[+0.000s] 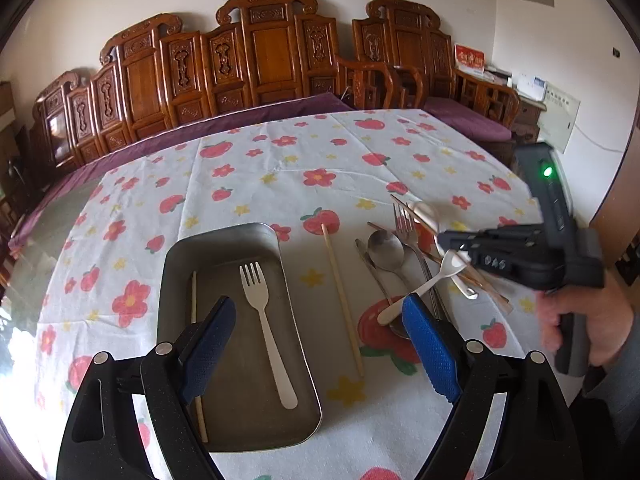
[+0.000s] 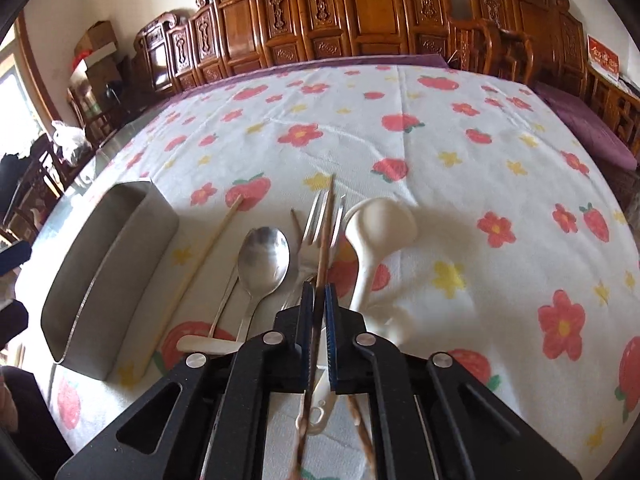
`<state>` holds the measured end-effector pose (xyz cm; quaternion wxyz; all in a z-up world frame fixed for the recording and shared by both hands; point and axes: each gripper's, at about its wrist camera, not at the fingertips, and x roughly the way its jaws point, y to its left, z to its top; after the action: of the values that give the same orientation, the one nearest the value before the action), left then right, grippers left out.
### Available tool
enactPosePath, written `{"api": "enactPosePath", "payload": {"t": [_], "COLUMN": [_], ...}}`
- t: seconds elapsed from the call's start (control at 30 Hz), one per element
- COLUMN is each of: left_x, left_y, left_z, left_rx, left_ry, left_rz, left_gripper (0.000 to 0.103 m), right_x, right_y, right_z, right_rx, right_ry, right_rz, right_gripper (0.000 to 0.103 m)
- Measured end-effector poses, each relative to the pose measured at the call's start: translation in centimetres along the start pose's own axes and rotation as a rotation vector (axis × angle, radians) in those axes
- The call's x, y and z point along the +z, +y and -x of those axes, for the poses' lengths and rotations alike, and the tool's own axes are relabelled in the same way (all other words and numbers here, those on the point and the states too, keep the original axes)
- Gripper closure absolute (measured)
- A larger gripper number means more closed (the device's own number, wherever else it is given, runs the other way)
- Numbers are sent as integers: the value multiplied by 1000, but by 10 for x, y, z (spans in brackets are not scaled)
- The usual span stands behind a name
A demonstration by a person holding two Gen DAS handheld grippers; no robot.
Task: Organize utensils
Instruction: 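Reach the right tool back to the pile and grasp a dark chopstick, then grasp a light wooden chopstick with the left tool while the right tool holds its chopstick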
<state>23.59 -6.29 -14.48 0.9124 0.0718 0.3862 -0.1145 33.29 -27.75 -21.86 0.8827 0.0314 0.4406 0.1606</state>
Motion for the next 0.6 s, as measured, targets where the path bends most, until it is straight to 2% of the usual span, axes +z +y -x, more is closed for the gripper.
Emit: {"api": "enactPosePath", "payload": {"t": [0.07,0.23,0.4,0.6], "left_x": [5,19,30,32], "left_y": [-3,-11,-19,-27], "left_z": [-5,-26,-58,-95], "left_rx": [4,-12,-27,-6], "left_ry": [20,86,167,279], "left_rz": [1,9,10,-9], "left_gripper": [21,33,54,72], "right_x": [3,8,9,7], "right_y": [-6,-22,-37,-34], "right_z": [9,26,34,34], "right_rx": [17,45,68,76], "right_ry": [-23,-60,-82,-78], "right_rz": [-10,-40,-69,-56], "right_gripper": [97,97,97,97]}}
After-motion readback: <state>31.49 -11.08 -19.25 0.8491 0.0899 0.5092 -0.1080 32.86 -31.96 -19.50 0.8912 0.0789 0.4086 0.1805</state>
